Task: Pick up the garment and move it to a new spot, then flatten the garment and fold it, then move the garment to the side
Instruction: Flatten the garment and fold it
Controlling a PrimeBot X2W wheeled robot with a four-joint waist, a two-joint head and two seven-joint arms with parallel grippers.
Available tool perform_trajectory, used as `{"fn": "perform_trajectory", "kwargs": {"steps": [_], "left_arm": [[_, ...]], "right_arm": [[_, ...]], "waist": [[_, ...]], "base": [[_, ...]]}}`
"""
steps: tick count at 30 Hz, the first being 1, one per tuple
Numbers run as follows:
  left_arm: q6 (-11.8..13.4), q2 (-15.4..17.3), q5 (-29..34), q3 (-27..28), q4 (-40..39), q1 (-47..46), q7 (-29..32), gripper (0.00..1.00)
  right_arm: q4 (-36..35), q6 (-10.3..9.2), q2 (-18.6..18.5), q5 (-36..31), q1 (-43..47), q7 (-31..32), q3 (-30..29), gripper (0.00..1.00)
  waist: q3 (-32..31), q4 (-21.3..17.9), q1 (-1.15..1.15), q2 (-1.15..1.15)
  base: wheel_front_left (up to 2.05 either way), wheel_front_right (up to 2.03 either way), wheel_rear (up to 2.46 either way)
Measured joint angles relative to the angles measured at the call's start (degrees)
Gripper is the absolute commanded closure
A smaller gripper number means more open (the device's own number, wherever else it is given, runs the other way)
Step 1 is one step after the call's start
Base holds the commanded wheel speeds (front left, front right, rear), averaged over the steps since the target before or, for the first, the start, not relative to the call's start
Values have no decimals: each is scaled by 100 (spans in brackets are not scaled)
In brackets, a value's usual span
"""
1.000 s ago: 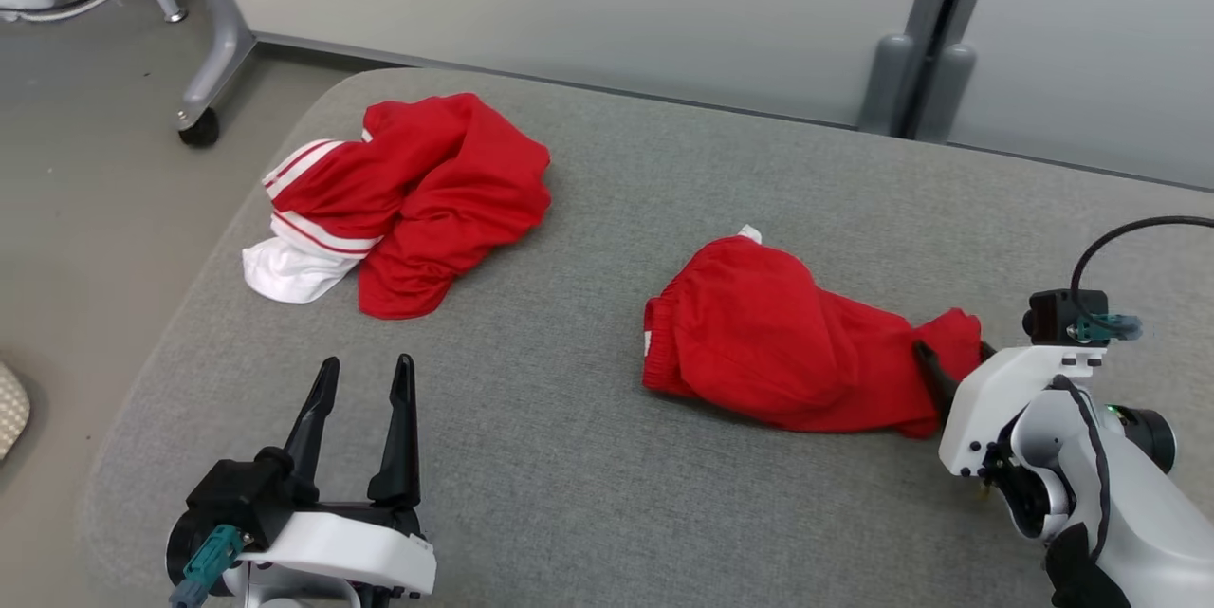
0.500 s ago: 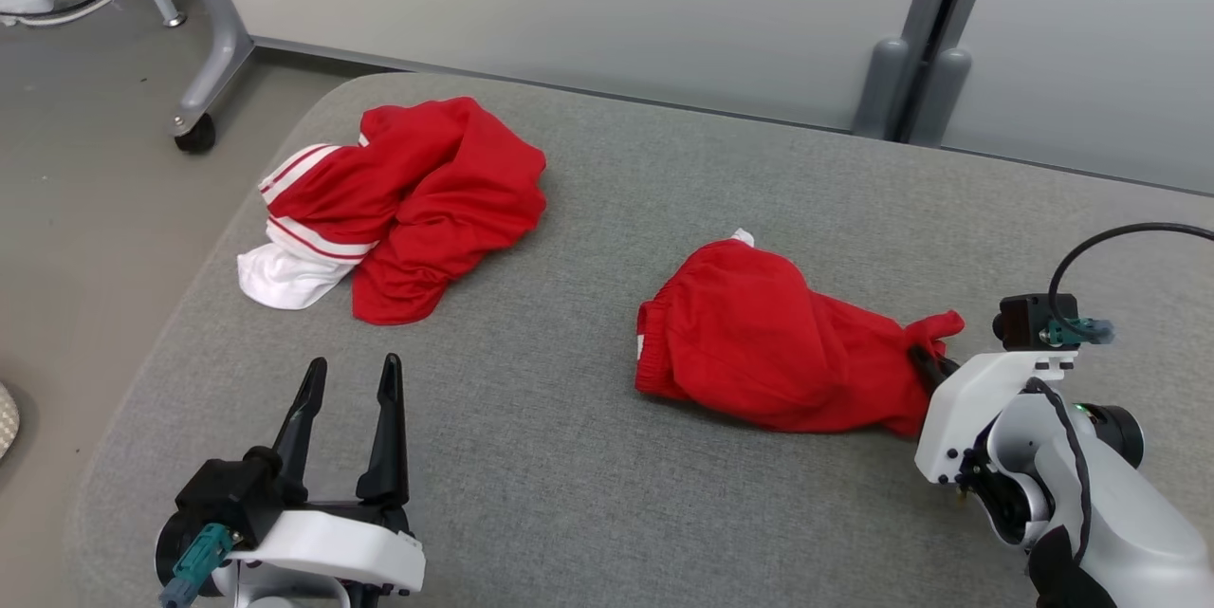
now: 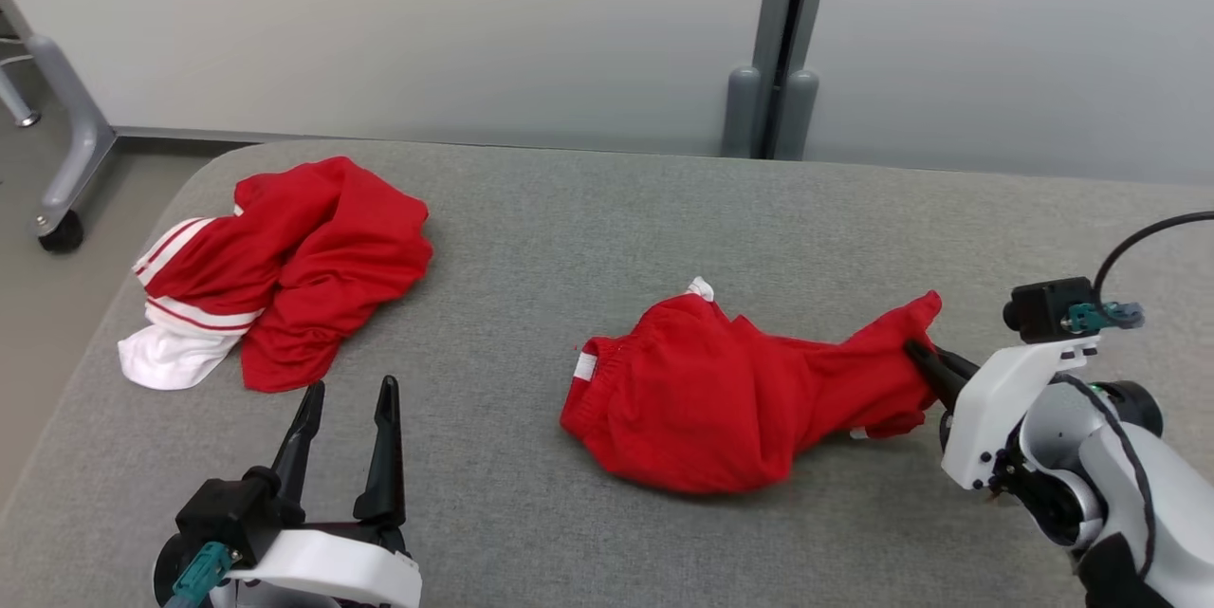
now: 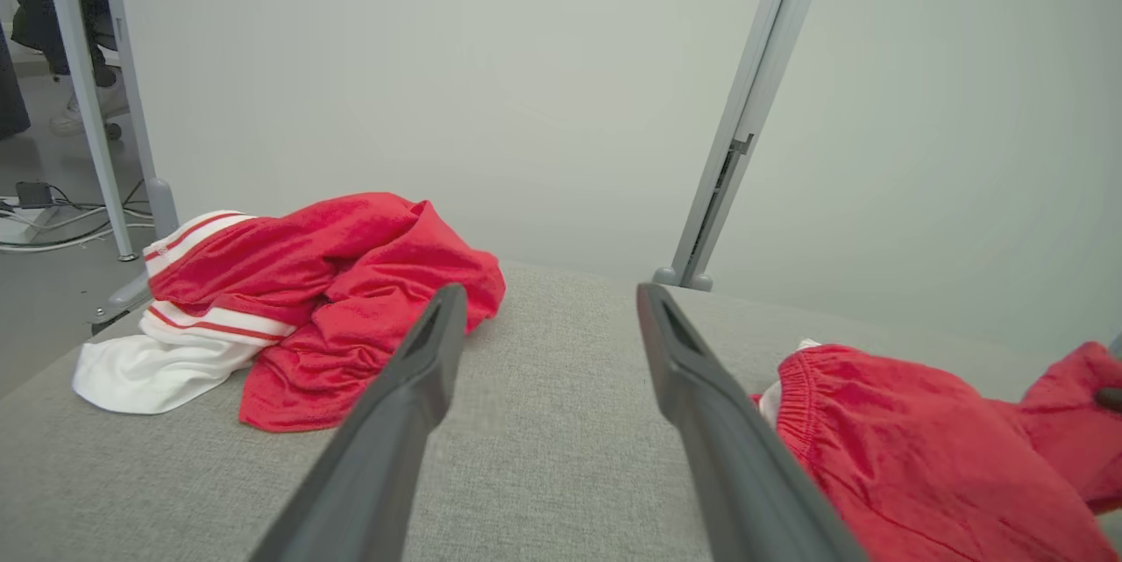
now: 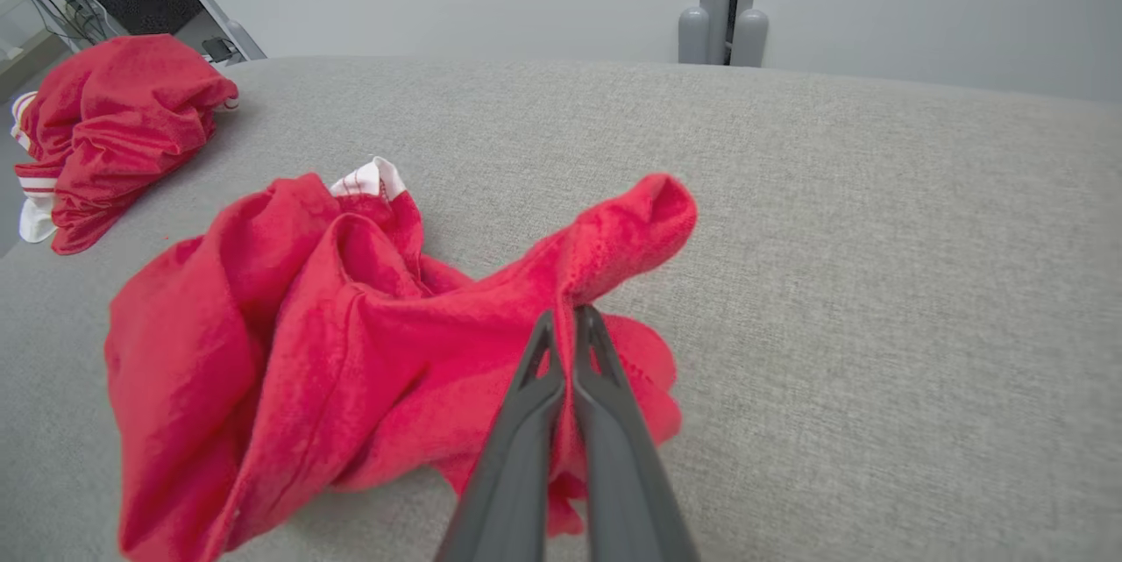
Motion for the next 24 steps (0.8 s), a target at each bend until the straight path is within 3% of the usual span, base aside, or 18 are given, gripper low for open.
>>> {"fn": "perform_trajectory", "kwargs": {"steps": [7,11,16,17,18,19,24], "left_arm": [[-15,-26,13,32,18,20,0,0],[-54,-59,19,22,41,12,0,0],[-98,-97,29,30,101,-44,0,0],[-100,-96,35,34,114,-63,0,0],[-118,-96,46,40,129,-80,0,0],[-125,-91,49,48,146,-95,0,0],[-141,-81,79,79,193,-108,0,0]], "right_arm": [[-884,0,-477,108,342,657,-588,100],[-969,1,-655,-156,641,988,-1169,100],[-784,0,-474,-534,868,1056,-1667,100],[-733,0,-427,-602,876,1014,-1729,80],[-642,0,-390,-701,876,944,-1779,54],[-538,0,-355,-808,876,888,-1851,0],[-183,1,-164,-1350,854,621,-2119,0]], "waist": [[-38,-292,0,0],[41,-298,0,0],[142,-194,0,0],[156,-172,0,0],[167,-150,0,0],[173,-132,0,0],[109,-105,0,0]], "base": [[0,0,0],[0,0,0],[0,0,0],[0,0,0],[0,0,0],[0,0,0],[0,0,0]]}}
